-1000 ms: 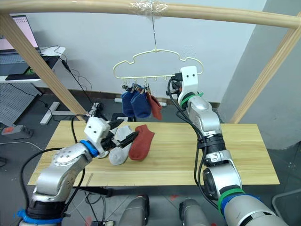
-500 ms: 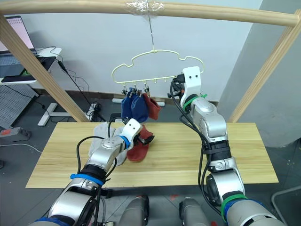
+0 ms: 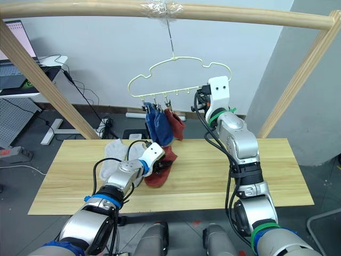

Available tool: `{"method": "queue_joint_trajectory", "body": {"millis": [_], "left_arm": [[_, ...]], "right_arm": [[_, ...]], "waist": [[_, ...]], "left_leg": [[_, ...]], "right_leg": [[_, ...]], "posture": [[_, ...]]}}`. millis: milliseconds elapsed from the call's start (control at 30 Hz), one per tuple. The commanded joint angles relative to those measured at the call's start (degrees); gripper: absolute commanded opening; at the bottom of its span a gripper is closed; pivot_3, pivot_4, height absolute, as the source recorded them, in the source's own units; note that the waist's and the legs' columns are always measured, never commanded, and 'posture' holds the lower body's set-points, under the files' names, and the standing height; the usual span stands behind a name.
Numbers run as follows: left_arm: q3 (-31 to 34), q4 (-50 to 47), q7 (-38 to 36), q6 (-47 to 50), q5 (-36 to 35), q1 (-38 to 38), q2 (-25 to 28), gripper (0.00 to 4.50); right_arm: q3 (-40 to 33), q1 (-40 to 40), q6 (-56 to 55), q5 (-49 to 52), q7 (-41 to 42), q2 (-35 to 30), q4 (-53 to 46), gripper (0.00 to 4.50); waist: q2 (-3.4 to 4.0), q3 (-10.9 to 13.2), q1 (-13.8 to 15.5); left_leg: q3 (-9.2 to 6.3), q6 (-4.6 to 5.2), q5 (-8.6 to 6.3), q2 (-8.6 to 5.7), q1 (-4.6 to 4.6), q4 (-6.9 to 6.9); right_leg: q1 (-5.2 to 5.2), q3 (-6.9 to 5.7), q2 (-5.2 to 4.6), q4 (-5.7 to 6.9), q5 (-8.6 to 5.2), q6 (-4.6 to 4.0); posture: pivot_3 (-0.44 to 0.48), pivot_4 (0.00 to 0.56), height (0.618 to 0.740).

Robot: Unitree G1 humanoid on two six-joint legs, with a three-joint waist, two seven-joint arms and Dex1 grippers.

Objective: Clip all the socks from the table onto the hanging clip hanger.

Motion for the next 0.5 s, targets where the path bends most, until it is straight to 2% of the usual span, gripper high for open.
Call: {"method": "queue_joint_trajectory", "body": {"millis": [33, 233, 367, 500], "left_arm": [[-0.4, -1.5, -1.0, -0.3, 0.7, 1.9, -0.2, 1.06], [1.0, -7.8, -2.7, -2.3, -1.4, 4.3, -1.0, 0.01], [2.6, -15.1, -4.9, -3.5, -4.7, 6.8, -2.1, 0.01], [5.4, -23.5, -4.9, -0.3, -8.7, 9.8, -2.7, 0.01]], "right_arm": [[-0.6, -0.4, -0.7, 0.1, -0.5, -0.4, -0.6, 0.0], [-0.8, -1.6, -1.9, 0.2, -0.1, -0.8, 1.6, 0.0], [-1.2, -2.3, -2.5, 0.5, 0.6, -1.5, 3.1, 0.0], [-1.6, -2.6, -2.6, 0.7, 1.0, -2.1, 4.1, 0.0]], "waist": [[-0.01, 0.0, 0.0], [0.0, 0.0, 0.1], [0.0, 0.0, 0.2], [0.0, 0.0, 0.2]], "left_leg": [[0.0, 0.0, 0.0, 0.0, 0.0, 0.0], [-0.02, 0.0, 0.0, 0.0, 0.0, 0.0], [-0.02, 0.0, 0.0, 0.0, -0.01, 0.0], [-0.03, 0.0, 0.0, 0.01, -0.01, 0.0]], "right_leg": [[0.0, 0.0, 0.0, 0.0, 0.02, -0.03], [0.01, -0.01, 0.0, 0.01, 0.06, -0.1], [0.01, -0.01, -0.01, 0.0, 0.06, -0.1], [0.01, -0.01, 0.0, 0.01, 0.07, -0.12]], "posture": [[-0.088, 0.154, 0.74], [-0.039, 0.167, 0.74], [-0.016, 0.175, 0.74], [0.001, 0.175, 0.74]]}}
